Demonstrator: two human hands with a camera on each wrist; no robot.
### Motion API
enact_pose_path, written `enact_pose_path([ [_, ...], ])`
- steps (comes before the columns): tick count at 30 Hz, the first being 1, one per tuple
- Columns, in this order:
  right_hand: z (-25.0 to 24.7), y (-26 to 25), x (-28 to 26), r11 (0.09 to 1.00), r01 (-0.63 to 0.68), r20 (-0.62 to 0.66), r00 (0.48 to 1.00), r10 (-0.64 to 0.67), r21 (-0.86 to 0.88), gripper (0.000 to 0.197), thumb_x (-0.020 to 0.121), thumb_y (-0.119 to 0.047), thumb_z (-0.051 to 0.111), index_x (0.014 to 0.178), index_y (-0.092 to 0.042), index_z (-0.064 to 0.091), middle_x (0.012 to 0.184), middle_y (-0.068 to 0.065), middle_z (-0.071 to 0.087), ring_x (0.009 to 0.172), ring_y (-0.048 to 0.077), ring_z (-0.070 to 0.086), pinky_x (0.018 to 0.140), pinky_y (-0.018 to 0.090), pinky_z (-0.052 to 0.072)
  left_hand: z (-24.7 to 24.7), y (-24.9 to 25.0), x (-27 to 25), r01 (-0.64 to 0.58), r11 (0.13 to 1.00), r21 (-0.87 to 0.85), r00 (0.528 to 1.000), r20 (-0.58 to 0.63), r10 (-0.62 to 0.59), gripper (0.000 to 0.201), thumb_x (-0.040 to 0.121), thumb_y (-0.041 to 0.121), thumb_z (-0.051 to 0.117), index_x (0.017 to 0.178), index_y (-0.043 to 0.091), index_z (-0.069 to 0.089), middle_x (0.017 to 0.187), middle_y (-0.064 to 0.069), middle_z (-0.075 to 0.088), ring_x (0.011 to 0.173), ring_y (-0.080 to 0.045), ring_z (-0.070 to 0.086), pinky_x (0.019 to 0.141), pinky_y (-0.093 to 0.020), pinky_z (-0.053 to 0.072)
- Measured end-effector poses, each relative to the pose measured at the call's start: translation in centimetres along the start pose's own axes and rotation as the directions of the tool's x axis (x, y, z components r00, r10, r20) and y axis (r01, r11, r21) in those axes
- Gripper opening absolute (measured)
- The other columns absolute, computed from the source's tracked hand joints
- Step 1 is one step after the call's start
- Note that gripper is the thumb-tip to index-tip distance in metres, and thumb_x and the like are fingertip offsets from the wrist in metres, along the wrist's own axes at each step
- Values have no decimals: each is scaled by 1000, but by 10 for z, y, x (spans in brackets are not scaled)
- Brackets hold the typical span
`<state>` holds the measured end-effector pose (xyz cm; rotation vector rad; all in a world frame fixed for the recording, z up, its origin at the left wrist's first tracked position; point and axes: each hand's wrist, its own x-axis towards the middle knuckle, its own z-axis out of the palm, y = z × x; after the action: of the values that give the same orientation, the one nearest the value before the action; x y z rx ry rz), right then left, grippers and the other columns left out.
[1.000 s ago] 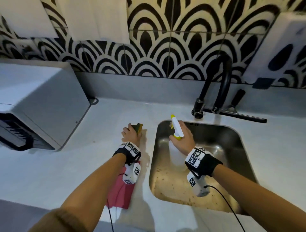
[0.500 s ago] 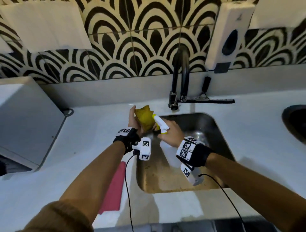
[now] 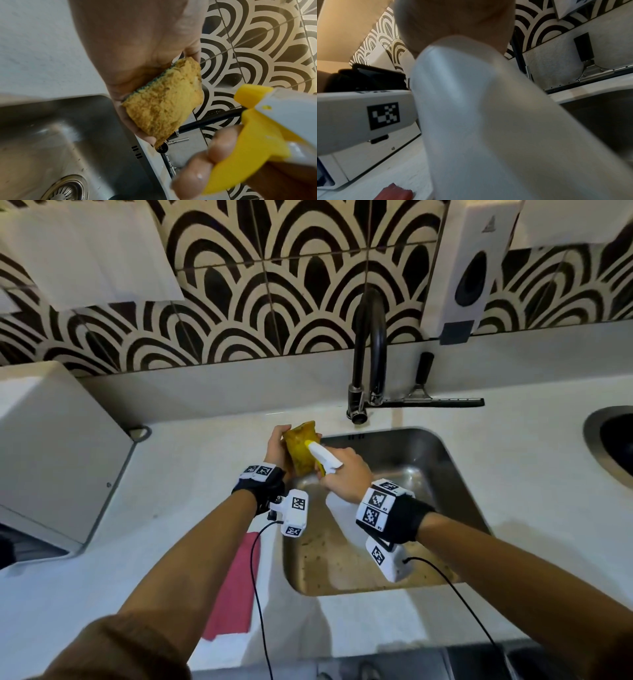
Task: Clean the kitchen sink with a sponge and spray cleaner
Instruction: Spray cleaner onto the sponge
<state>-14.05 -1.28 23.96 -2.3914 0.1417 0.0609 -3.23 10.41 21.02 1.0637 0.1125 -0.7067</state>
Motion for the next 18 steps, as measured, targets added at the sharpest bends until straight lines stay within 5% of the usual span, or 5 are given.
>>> enact_pose_path([
  [4, -1, 0, -1, 1000, -1, -21, 1000, 1, -2, 19, 72, -12, 63, 89, -18, 56, 80, 5, 59, 74, 33, 56, 64, 30, 40, 1, 2, 0, -8, 1000, -24, 1000, 20, 8, 55, 89, 45, 27, 97, 8, 67, 88, -12, 68, 91, -32, 56, 87, -39, 42],
  [8, 0, 2, -1, 1000, 20, -29, 999, -19, 22, 21, 70, -14, 63, 88, -23, 57, 86, 5, 69, 78, 32, 63, 71, 36, 52, 1, 3, 0, 10, 999, -41, 999, 47, -8, 60, 89, 46, 27, 85, 10, 75, 85, -12, 69, 89, -31, 57, 82, -37, 43],
  [12, -3, 0, -3, 1000, 27, 11, 1000, -27, -10, 19, 68, -10, 63, 77, -23, 52, 80, 8, 65, 73, 34, 59, 62, 30, 44, -1, 2, 2, 1, 999, -46, 999, 41, 1, 53, 90, 45, 27, 99, 9, 65, 86, -12, 70, 89, -31, 57, 84, -39, 44],
  [18, -2, 0, -5, 998, 43, -25, 999, -44, -37, 20, 69, -10, 60, 81, -23, 50, 78, 9, 64, 71, 34, 59, 60, 29, 42, 0, 1, 2, 4, 999, -44, 998, 62, -1, 59, 91, 45, 25, 87, 9, 72, 82, -12, 70, 85, -31, 56, 83, -37, 43],
])
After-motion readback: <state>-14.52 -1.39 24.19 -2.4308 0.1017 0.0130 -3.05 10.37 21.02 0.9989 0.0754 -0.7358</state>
